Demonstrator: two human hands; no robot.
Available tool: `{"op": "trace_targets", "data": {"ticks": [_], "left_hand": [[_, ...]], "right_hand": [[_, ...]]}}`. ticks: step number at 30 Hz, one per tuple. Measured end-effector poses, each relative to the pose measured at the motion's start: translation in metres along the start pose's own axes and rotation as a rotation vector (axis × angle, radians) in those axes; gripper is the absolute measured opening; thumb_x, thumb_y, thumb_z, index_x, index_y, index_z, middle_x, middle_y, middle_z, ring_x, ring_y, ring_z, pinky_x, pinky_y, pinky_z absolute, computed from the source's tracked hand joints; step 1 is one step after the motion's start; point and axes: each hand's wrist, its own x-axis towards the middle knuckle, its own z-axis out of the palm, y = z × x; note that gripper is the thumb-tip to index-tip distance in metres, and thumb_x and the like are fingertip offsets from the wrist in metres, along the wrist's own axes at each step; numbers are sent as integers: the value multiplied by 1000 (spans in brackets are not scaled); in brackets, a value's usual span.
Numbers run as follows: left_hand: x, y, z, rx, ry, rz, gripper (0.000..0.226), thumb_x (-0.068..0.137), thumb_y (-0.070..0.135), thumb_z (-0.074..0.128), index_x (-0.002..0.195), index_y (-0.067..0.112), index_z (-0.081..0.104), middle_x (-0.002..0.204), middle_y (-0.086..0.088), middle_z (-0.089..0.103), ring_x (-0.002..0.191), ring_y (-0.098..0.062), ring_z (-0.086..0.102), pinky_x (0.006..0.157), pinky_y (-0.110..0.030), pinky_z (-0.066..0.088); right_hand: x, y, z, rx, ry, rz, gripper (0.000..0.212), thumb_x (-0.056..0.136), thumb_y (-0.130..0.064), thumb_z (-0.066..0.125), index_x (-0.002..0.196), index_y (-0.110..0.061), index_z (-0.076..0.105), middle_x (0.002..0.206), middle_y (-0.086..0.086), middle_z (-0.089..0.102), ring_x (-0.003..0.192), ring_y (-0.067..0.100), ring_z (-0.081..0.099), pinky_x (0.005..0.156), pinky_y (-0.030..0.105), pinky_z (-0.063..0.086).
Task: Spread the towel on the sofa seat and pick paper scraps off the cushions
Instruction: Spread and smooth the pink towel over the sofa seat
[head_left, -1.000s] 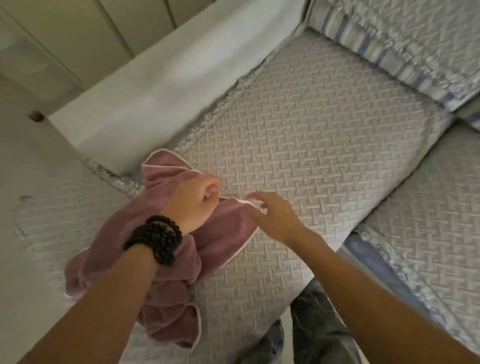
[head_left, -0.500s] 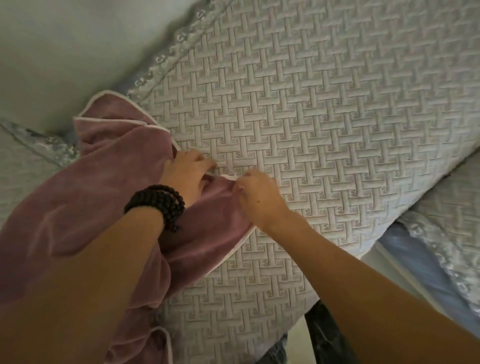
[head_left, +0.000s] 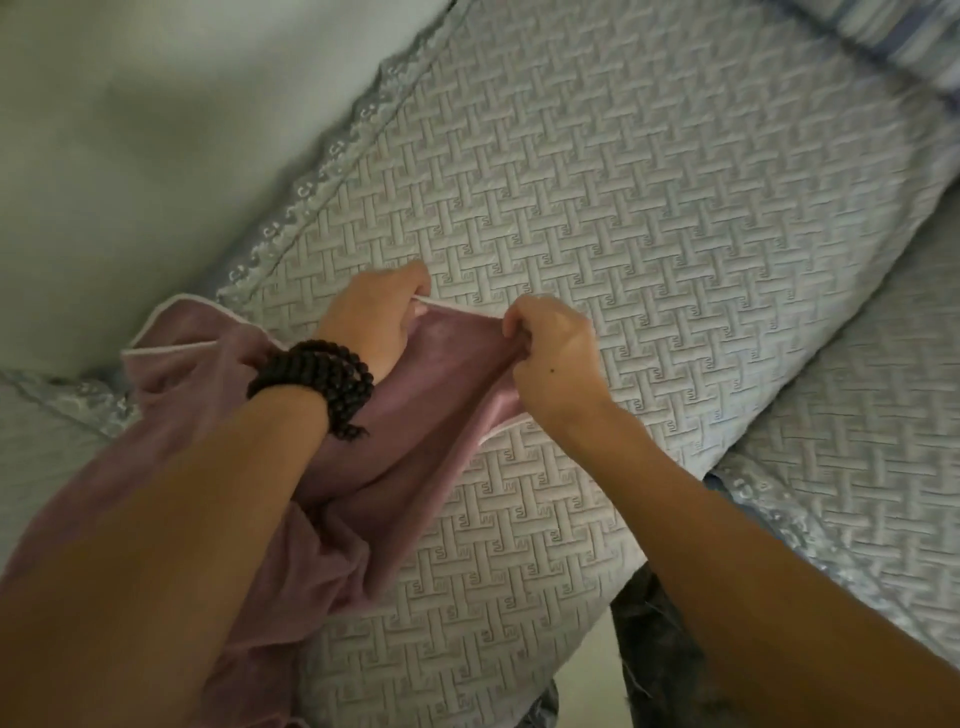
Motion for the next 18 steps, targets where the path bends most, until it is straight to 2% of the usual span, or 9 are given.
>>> {"op": "trace_targets", "data": {"ticks": [2, 6, 12, 16, 18], "left_hand": [[37, 28, -6, 18, 34, 73, 9, 95, 14, 55, 94, 8, 61, 73, -1, 55, 65, -19, 51, 62, -30, 37], [105, 83, -10, 62, 62, 138, 24, 97, 24, 54, 82, 7, 60, 68, -5, 56, 64, -24, 53, 58, -38, 43], [222, 190, 12, 131, 92, 196, 31, 95, 39, 52, 79, 15, 63, 68, 0, 62, 65, -20, 57, 57, -29, 35], [300, 264, 32, 167, 41, 259, 36, 94, 42, 54, 78, 11, 66, 68, -5, 64, 65, -24, 60, 56, -32, 43], [335, 304, 39, 170, 21, 298, 38, 93, 41, 55, 76, 9, 65, 66, -6, 63, 63, -24, 59, 56, -36, 48]], "right_hand": [[22, 13, -37, 10, 79, 14, 44, 56, 30, 44, 80, -2, 63, 87, 12, 60, 75, 29, 58, 62, 47, 53], [58, 46, -104, -23, 187, -10, 47, 58, 32, 47, 81, -3, 67, 87, 12, 62, 75, 26, 61, 64, 41, 56], [112, 126, -210, -19, 270, 80, 49, 61, 29, 46, 87, -6, 68, 92, 9, 64, 83, 22, 64, 73, 37, 58], [146, 184, -273, -12, 277, 198, 51, 60, 28, 46, 89, -7, 69, 93, 8, 64, 84, 22, 64, 72, 43, 60], [161, 214, -312, 8, 307, 234, 50, 61, 27, 44, 86, -8, 70, 91, 7, 65, 81, 21, 66, 71, 38, 60]]}}
